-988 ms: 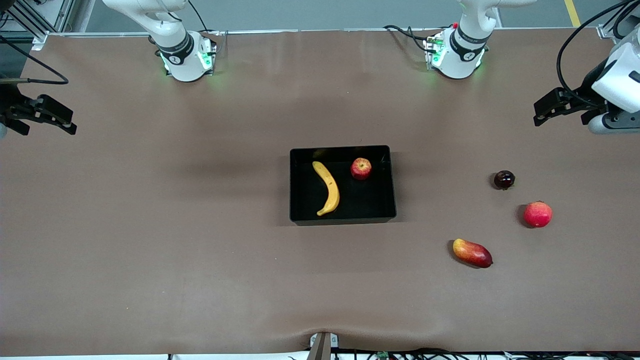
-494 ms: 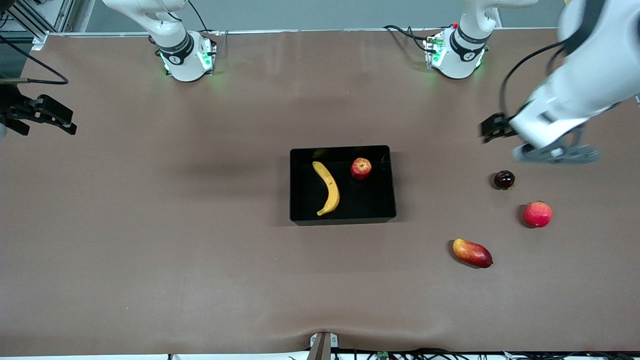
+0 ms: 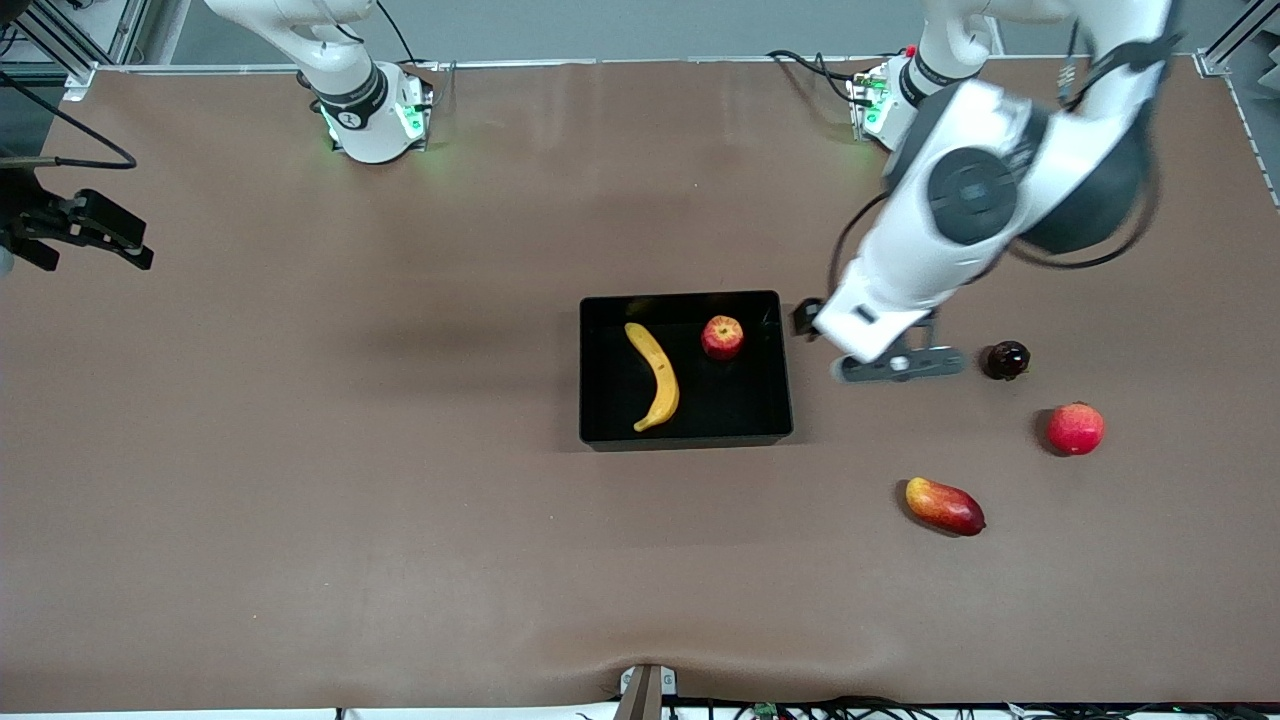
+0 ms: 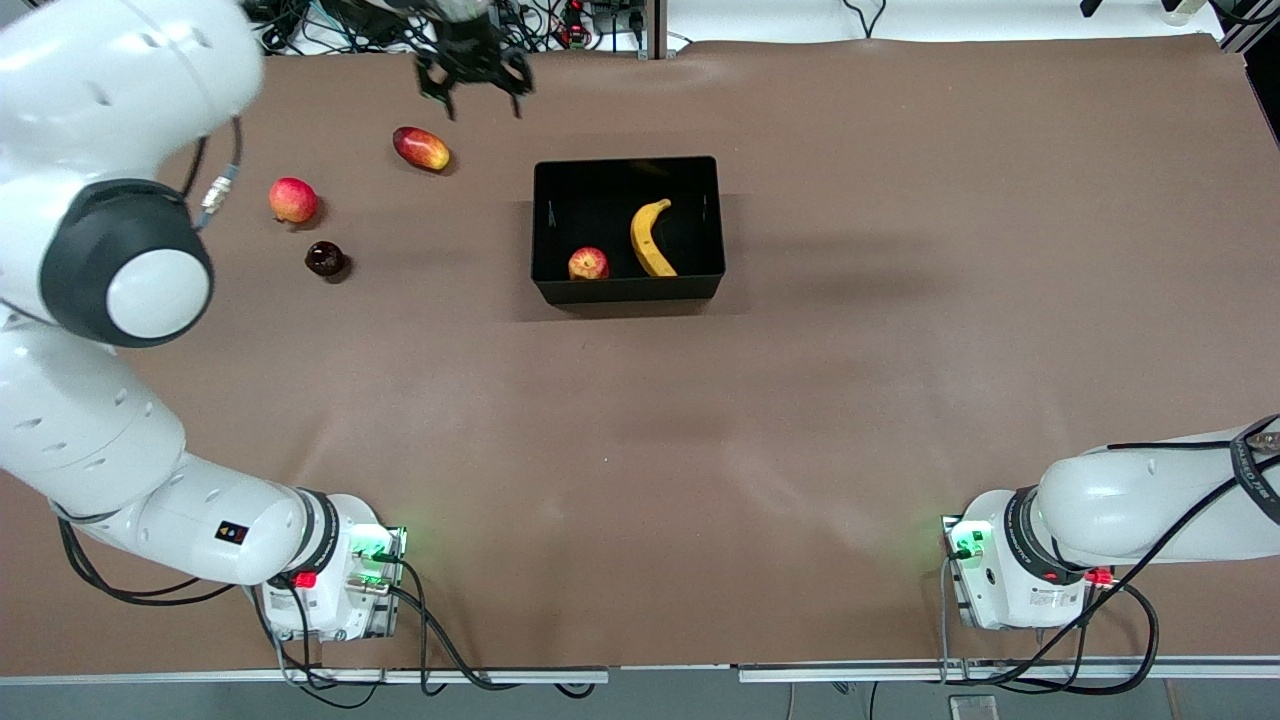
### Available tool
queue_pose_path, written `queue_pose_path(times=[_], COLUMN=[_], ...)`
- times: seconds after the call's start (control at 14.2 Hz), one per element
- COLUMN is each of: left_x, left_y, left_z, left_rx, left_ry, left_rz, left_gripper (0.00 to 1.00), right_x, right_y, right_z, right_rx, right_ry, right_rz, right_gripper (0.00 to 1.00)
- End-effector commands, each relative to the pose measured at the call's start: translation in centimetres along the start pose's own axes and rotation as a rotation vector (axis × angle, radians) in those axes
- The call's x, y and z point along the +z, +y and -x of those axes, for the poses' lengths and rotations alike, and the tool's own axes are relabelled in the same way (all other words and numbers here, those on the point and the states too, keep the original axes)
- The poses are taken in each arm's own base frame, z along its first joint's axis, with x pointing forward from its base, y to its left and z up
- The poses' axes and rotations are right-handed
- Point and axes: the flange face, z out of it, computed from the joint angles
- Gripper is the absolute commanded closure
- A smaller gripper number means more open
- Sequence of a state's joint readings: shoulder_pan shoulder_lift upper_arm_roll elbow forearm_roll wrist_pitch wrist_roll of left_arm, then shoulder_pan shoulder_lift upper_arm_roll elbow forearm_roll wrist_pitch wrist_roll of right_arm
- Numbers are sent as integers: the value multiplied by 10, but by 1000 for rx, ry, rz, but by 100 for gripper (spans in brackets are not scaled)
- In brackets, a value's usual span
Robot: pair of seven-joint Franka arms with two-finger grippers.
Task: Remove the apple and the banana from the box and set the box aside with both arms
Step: 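Reach the left gripper into the black tray toward the red apple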
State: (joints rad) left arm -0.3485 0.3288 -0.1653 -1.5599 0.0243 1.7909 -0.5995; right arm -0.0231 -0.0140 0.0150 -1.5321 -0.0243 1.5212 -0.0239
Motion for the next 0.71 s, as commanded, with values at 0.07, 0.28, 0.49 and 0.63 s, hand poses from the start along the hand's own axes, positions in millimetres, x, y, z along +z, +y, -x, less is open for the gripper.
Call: queue_pose_path(times=[0.07,0.28,0.49,0.63], left_x=[68,125,168,190], left_y=[60,87,102,104], left_z=[5,13,24,34], left_rx=[-78,-76,-67,-62], left_ry=[8,-49,-96,-120], left_rz=[-9,-30,-70,-92], left_gripper=[0,0,0,0], right_x=[1,1,1,1], right_y=[3,2,2,3], right_z=[-3,-3,-3,-3], right_rx=[20,17,17,18], right_ry=[3,3,1,3], right_rz=[19,19,19,19], right_gripper=[0,0,0,0])
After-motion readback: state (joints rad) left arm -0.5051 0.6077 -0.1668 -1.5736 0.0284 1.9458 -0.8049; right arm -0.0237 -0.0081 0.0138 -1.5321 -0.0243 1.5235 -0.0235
